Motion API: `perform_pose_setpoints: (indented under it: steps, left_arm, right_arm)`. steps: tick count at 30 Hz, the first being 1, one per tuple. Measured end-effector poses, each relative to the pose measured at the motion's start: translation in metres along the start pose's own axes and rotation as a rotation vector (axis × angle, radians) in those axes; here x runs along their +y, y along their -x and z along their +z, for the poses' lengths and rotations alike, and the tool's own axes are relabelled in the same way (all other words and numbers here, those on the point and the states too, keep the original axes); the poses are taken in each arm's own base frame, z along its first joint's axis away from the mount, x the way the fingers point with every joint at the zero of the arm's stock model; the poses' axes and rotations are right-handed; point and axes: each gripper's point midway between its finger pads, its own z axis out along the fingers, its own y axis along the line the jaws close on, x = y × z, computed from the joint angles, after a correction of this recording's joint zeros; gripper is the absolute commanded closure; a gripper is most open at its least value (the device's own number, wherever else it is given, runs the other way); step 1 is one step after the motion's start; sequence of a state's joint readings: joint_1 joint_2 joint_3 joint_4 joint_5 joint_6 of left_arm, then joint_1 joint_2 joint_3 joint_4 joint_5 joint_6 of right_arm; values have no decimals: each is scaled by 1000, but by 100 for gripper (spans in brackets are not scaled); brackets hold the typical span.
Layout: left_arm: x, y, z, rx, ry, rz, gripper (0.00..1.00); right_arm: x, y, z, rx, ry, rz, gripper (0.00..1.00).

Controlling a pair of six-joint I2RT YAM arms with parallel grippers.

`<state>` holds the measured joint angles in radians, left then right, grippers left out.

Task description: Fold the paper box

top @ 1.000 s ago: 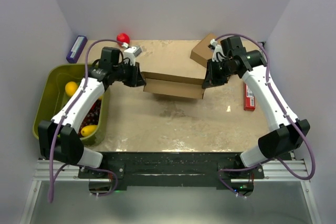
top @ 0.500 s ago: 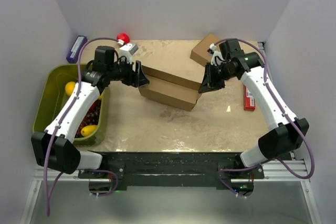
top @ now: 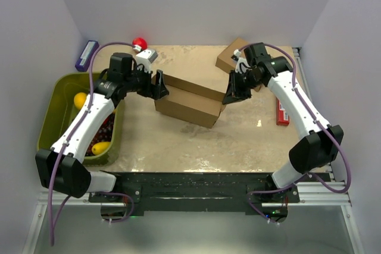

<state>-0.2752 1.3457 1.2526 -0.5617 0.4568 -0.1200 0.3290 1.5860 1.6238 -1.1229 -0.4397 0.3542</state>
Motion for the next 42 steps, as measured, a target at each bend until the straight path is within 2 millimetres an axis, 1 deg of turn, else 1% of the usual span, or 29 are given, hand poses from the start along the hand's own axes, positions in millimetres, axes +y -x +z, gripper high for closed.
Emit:
perform_pose_setpoints:
  steps: [3, 8, 13, 18, 24, 27, 30, 36, 38, 40, 42]
  left_arm:
    - [10, 0, 0, -1, 55, 9, 12]
    - [24, 2, -2, -8, 139, 21, 11]
    - [27, 6, -5, -33, 158, 38, 11]
    - [24, 26, -8, -111, 150, 77, 10]
    - [19, 51, -5, -195, 121, 145, 9]
    - [21, 68, 6, -213, 98, 196, 8]
    - [29, 84, 26, -222, 64, 234, 6]
    - [61, 98, 67, -212, -6, 237, 6]
    - [68, 102, 80, -207, -33, 230, 6]
    - [71, 106, 90, -208, -63, 227, 6]
    - [68, 108, 96, -213, -98, 219, 6]
  right_arm:
    - [0, 2, 0, 0, -1, -3, 100]
    - [-1, 5, 2, -1, -2, -5, 100]
    - [-2, 5, 2, -2, -4, -11, 100]
    - [-4, 6, 2, 0, -8, -12, 100]
    - [-5, 11, 4, 0, -14, -14, 100]
    - [-5, 12, 5, 0, -15, -20, 100]
    - [-6, 13, 6, 1, -15, -28, 100]
    - [-7, 18, 9, -6, -13, -56, 100]
    - [-7, 21, 11, -13, -13, -70, 100]
    - [-8, 24, 12, -22, -16, -79, 100]
    - [-8, 27, 12, -34, -19, -85, 100]
